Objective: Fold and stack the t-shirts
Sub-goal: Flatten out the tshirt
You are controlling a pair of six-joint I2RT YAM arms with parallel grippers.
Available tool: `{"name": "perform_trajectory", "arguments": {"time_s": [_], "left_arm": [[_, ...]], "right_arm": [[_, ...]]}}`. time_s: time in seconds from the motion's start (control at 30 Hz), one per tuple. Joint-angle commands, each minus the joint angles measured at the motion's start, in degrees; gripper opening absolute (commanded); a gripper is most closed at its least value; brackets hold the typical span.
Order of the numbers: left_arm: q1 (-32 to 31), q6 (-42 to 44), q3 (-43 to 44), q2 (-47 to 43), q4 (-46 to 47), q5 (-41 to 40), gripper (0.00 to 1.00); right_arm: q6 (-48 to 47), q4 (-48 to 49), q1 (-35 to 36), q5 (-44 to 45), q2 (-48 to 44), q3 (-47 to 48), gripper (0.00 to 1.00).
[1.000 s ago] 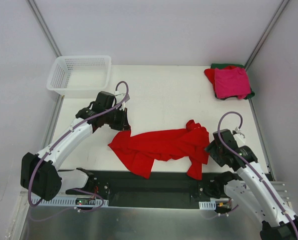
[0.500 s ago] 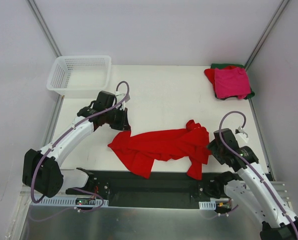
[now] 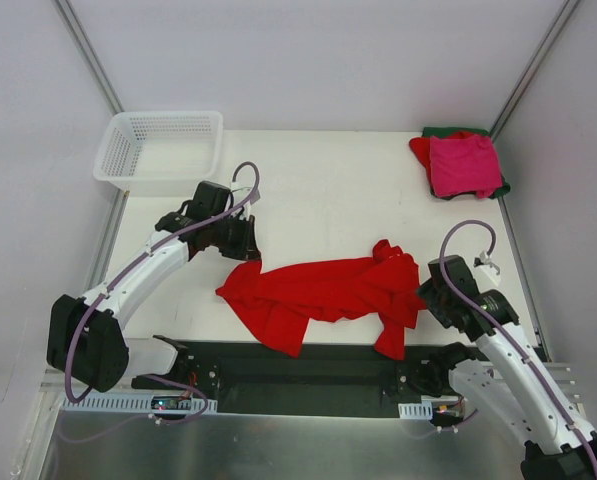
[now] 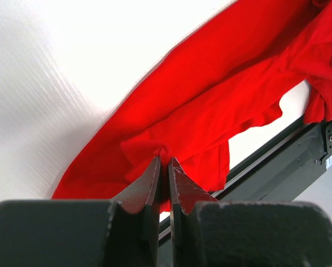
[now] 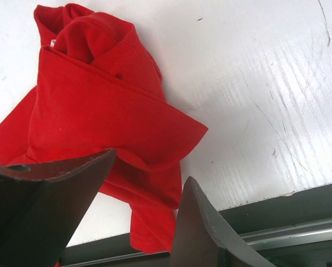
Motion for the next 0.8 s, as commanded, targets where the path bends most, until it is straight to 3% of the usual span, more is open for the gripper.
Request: {"name": "perform_trajectory", "arguments": {"time_s": [0.0, 0.5, 0.77], "left_arm": [[0.88, 0.98, 1.49, -0.10, 1.27, 1.59, 0.03], [1.84, 1.34, 0.70, -0.02, 1.53, 2.12, 0.02], [2.02, 1.42, 0.96, 0.95, 1.80, 2.73, 0.03]], "right_arm": [[1.05, 2.29, -0.33, -0.15, 1.32, -0.26, 0.59], [0.79, 5.55, -0.33, -2.70, 5.01, -1.23, 0.59], [0.26, 2.22, -0.24, -3.05, 4.58, -0.62, 0.59]]}}
